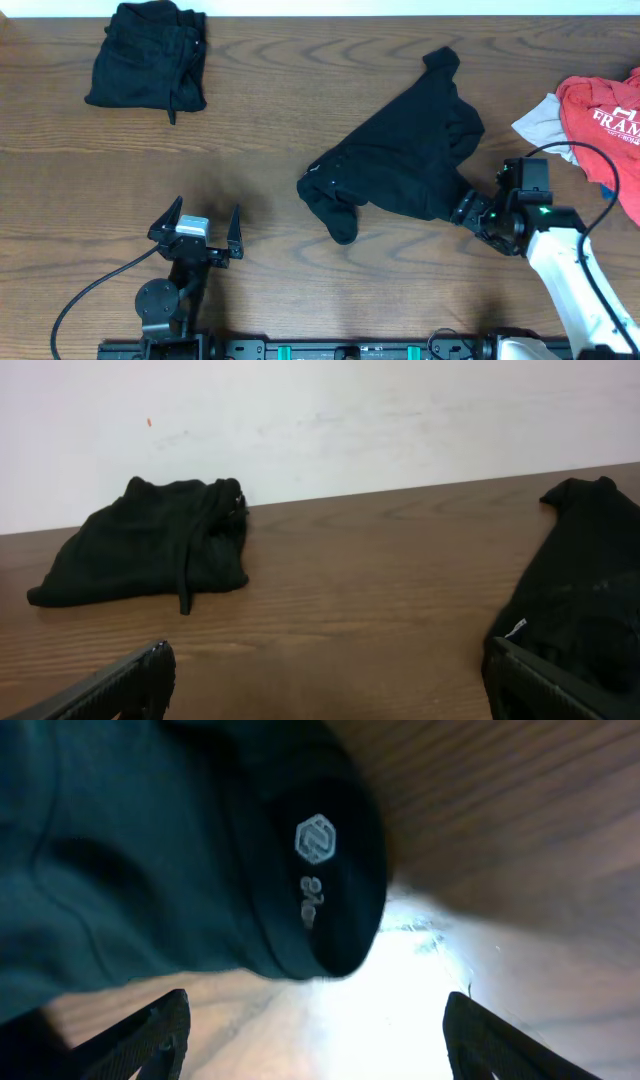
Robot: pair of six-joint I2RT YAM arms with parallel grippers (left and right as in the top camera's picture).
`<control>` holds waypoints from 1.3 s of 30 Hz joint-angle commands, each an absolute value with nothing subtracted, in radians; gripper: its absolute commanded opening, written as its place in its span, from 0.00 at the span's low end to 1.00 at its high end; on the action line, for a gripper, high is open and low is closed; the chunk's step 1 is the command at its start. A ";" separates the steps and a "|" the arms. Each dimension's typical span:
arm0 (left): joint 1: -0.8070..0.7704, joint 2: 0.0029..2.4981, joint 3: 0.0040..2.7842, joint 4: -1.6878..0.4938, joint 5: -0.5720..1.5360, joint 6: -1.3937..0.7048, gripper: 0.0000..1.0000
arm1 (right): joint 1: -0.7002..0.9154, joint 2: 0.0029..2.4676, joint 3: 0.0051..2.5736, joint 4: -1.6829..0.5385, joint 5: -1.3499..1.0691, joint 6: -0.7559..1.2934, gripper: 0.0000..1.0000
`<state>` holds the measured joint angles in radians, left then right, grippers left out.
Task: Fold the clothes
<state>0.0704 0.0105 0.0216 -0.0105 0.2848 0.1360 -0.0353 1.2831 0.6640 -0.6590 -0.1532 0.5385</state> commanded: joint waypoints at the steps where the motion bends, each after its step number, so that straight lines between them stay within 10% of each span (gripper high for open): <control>1: 0.073 0.005 0.004 -0.045 0.294 0.153 0.98 | -0.042 1.322 0.656 -0.630 -0.178 0.568 0.79; 20: 0.073 0.005 0.004 -0.045 0.295 0.153 0.98 | -0.042 1.510 0.656 -0.470 -0.207 0.575 0.72; 33: 0.073 0.005 0.004 -0.045 0.294 0.153 0.98 | -0.042 1.510 0.656 -0.412 -0.208 0.576 0.02; 39: 0.073 0.005 0.004 -0.045 0.295 0.153 0.98 | -0.042 1.502 0.657 -0.394 -0.211 0.576 0.01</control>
